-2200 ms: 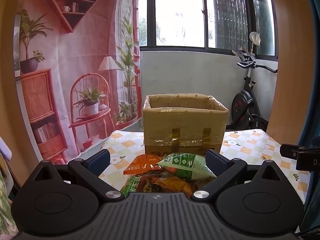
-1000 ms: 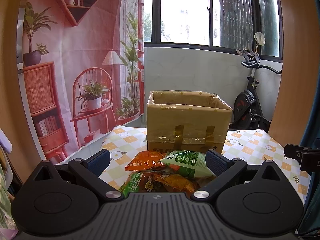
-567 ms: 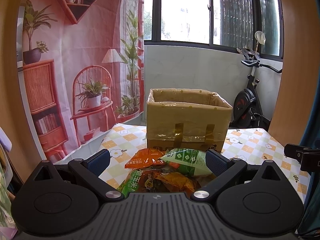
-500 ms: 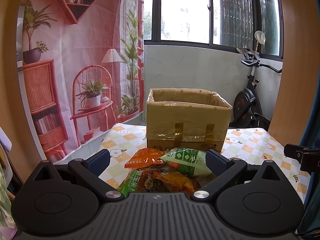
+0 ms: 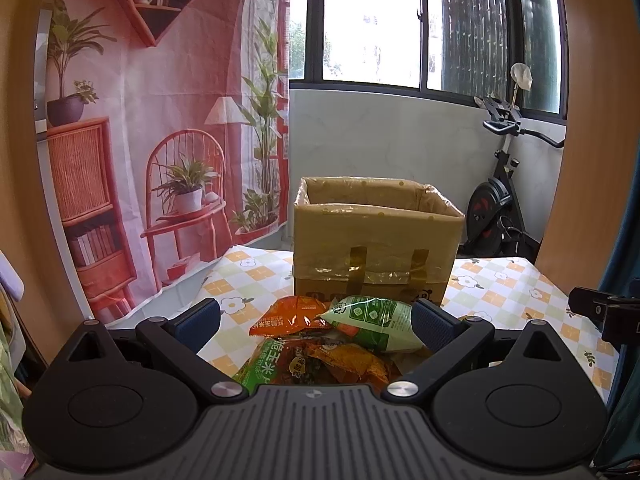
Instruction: Organize snacks
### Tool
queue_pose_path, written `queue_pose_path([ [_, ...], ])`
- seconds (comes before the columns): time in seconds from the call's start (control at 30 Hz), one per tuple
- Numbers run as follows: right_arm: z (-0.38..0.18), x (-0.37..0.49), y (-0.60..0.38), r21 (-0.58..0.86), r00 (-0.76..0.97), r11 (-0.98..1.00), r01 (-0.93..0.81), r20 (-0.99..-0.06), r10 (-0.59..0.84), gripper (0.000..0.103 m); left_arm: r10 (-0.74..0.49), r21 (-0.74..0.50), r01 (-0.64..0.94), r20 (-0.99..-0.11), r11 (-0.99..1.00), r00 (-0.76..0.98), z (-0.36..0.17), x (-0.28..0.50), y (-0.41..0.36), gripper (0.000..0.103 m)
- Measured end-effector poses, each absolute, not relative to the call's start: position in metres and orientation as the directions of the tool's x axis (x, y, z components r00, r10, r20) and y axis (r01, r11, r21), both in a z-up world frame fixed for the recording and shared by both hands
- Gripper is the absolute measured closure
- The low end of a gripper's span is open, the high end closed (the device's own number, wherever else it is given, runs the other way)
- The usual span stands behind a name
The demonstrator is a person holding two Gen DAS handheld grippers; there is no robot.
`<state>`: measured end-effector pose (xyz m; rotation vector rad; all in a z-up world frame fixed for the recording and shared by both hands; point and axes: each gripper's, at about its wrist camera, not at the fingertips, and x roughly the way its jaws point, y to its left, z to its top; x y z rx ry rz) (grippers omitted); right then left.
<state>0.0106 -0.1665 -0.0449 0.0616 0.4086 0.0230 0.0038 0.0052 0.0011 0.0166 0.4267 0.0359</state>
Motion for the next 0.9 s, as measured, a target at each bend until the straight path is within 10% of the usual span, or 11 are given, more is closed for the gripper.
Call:
queue_pose_path([
  [0.9, -0.043, 0.053, -0.209, 0.221, 0.912, 0.968, -0.123, -0.360, 0.198, 0.001, 0.134, 0.051, -0.125, -0.462, 0.991, 0.877, -0.003, 0.057, 0.041, 0.000],
])
